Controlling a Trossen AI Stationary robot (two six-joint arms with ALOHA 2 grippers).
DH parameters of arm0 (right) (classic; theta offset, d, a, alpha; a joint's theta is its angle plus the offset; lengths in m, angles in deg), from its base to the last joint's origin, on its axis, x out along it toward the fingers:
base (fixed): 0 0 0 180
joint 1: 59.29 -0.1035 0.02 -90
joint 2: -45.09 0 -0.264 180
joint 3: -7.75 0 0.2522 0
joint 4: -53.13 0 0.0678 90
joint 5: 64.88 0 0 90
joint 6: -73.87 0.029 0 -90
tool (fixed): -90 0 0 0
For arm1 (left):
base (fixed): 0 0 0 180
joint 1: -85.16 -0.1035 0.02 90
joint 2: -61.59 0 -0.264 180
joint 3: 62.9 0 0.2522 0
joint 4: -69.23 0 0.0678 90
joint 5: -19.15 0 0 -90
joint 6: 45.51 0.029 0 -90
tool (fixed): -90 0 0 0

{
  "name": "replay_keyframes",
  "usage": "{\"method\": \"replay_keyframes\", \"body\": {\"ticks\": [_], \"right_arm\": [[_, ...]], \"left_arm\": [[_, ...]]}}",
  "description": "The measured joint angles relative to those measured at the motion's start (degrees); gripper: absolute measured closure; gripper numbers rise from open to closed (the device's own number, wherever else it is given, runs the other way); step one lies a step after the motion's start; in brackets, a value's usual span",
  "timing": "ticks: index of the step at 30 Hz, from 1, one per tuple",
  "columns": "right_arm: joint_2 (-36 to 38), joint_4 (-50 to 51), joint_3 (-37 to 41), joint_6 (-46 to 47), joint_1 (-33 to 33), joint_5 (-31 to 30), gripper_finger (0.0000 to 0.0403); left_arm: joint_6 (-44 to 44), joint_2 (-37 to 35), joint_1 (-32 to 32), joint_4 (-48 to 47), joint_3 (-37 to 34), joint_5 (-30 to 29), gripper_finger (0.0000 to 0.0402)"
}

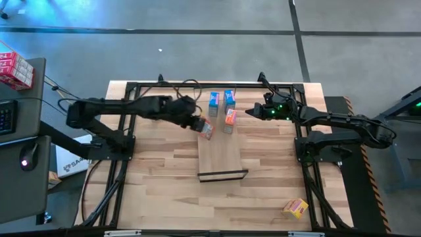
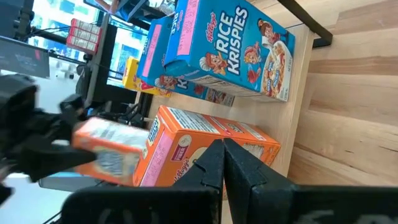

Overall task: Stack cereal on shelf
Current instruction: Put the orange cereal box on the shelf aligned with the other orange cereal box

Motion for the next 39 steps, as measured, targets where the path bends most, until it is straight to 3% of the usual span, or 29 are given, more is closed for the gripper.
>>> {"method": "replay_keyframes", "body": {"ticks": [10, 39], "right_arm": [[0.0, 0.4, 0.0, -0.4, 0.0, 0.5, 0.0403], [0.0, 0.4, 0.0, -0.9, 0.0, 0.4, 0.0403]], "left_arm": [[-0.5, 5.6, -0.2, 5.9, 0.0, -0.8, 0.0266], [2.5, 5.6, -2.8, 4.1, 0.0, -1.5, 0.0266]]}}
